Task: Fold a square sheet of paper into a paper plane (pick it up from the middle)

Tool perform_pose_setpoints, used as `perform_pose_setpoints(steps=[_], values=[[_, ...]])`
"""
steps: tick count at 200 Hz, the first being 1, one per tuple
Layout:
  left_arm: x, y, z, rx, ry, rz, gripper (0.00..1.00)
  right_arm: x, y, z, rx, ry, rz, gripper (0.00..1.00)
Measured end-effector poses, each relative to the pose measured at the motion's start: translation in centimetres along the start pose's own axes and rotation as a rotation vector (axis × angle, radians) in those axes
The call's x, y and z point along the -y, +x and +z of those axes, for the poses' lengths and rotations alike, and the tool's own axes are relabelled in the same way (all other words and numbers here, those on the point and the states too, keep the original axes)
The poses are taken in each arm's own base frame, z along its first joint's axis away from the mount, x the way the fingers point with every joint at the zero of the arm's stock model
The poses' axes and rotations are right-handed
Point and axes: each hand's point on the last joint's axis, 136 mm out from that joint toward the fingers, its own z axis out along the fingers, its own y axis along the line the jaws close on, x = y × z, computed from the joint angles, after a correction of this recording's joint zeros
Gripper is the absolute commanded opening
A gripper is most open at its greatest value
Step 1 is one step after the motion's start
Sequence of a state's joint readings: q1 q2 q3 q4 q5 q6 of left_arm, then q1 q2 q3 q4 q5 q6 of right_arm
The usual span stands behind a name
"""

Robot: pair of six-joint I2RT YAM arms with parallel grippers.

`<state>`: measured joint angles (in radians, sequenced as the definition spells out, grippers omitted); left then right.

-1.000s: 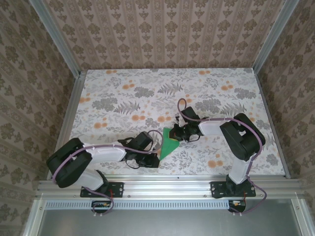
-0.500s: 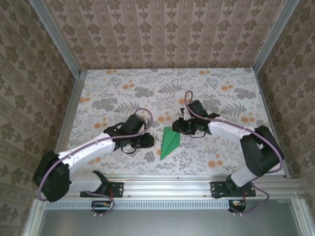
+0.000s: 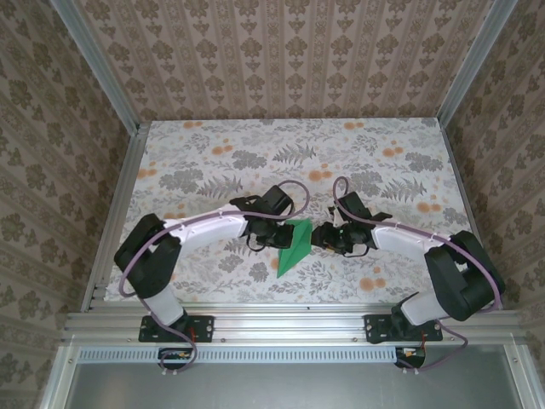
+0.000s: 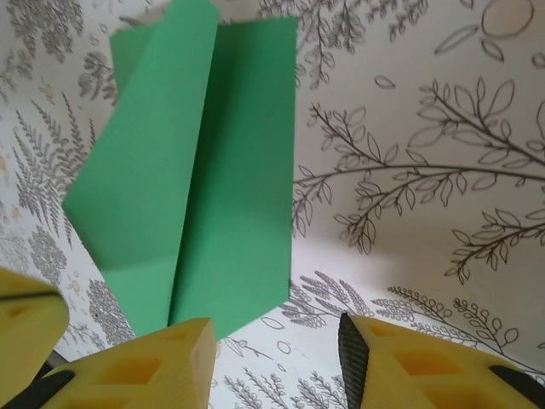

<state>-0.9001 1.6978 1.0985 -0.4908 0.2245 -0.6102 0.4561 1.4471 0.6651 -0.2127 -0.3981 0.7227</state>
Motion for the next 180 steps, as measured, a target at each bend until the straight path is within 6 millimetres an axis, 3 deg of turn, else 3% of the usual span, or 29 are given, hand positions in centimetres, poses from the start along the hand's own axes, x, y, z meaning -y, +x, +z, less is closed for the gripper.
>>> perform_pose_setpoints(steps=[56,180], values=[[-2.3,1.6,2.4,-0.084,-0.113,-0.002,0.06,-1.1,-0.1,0.5,-0.004,-0.056,0.008,0.46],[-2.6,2.4,3.5,-0.103,-0.149,0.023,0.07,-0.4,0.4,2.6,-0.052,-0.051,0.063,0.42]])
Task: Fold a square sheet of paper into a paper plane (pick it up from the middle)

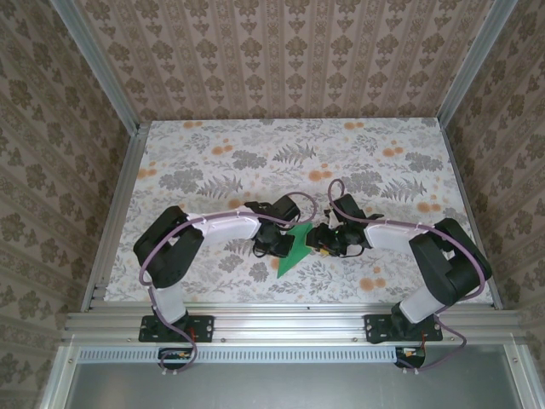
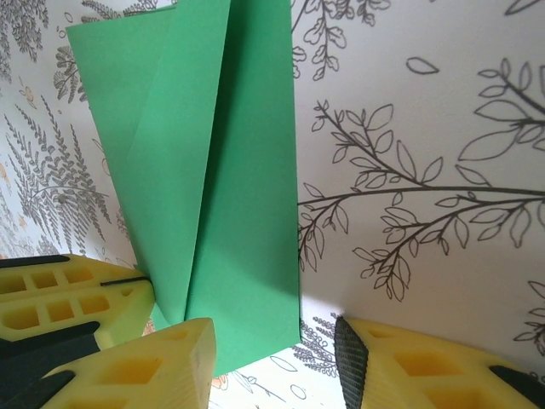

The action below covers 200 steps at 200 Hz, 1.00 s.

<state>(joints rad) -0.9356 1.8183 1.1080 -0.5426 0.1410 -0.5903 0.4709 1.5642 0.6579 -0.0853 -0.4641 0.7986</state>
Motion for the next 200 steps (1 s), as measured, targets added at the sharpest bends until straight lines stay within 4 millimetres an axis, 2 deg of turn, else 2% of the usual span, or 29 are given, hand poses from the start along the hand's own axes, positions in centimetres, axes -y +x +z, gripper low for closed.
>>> perform_pose_setpoints(steps=[32,200], values=[[0.0,0.0,0.0,0.007,0.004,-0.007,0.07,-0.3,-0.1,0.3,0.001,-0.017,0.008,0.35],[0.0,0.1,0.0,0.054,0.046,-0.075,0.08,-1.1,-0.4,0.9,0.013,-0.05,0.009,0.37]])
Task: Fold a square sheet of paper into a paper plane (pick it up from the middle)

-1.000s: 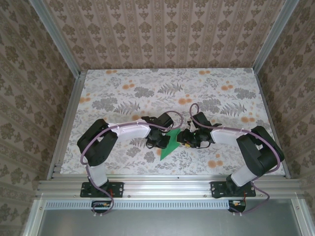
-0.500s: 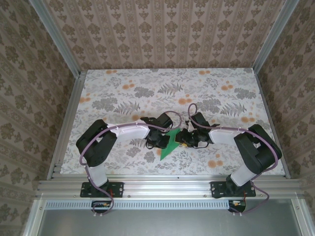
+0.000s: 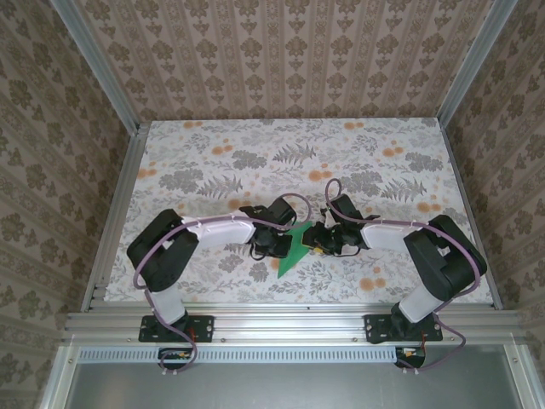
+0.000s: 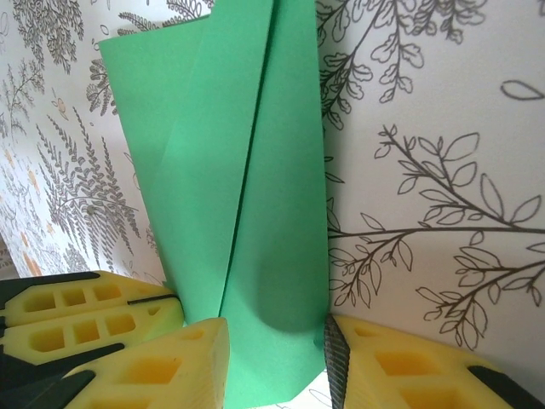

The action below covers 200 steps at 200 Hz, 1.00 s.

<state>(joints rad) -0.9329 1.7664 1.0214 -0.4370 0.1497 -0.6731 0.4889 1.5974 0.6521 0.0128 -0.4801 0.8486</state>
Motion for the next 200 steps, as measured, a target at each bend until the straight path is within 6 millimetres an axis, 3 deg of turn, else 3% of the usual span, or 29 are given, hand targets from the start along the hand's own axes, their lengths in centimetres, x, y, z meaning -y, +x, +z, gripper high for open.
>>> perform_pose_setpoints(steps=[200], values=[[0.1,-0.2,0.0,0.01,0.108,-0.105,0.09,-1.3,0.7,-0.4,0.015,-0.124,0.034,0.43]])
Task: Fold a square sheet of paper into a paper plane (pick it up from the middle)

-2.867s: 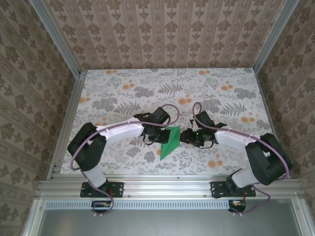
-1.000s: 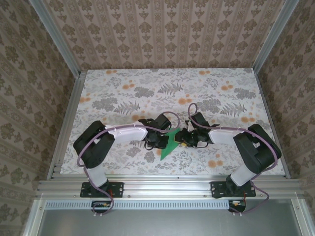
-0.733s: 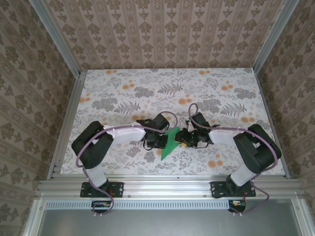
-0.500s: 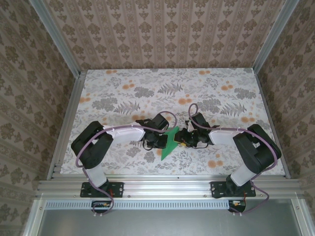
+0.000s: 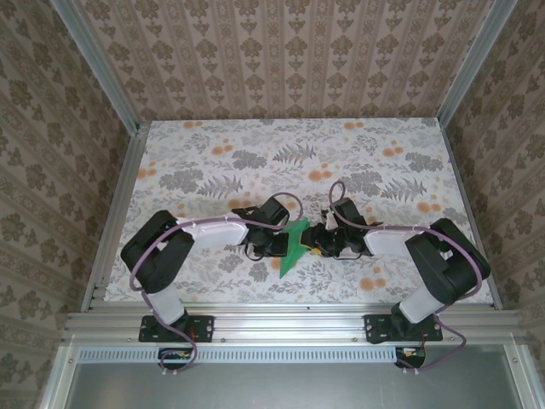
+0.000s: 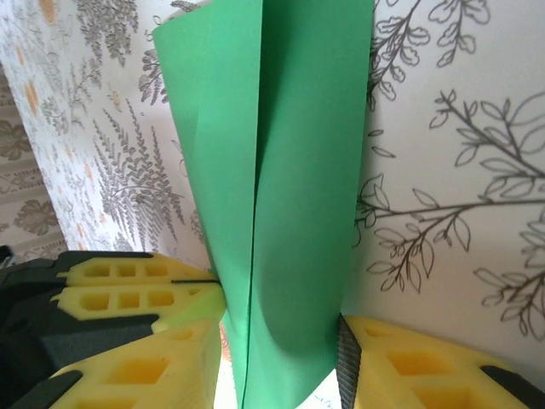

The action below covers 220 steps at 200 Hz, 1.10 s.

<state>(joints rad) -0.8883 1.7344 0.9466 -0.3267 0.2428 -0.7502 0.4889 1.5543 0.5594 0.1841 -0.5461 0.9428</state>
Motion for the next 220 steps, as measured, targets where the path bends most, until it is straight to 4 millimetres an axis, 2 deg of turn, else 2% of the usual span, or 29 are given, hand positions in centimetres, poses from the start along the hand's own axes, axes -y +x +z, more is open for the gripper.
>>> perform_pose_setpoints(steps=[79,112,157,220], values=[[0.6,-0.1,0.2,0.017,0.054,-0.033,0.1,-1.5,0.1,0.0,0.019,-0.067,0.0,0.44],[0.6,-0.1,0.2,0.022,0.067,-0.049,0.1,-1.1,0.5,0.7,0.001,-0.057,0.004,0.44],[0.5,0.0,0.1,0.039,0.085,-0.069,0.1,-1.0,0.8,1.7,-0.01,-0.062,0.001,0.38],[0.4,0.1,0.0,0.044,0.09,-0.077,0.1,-1.4,0.4,2.2,0.002,-0.088,-0.007,0.34]])
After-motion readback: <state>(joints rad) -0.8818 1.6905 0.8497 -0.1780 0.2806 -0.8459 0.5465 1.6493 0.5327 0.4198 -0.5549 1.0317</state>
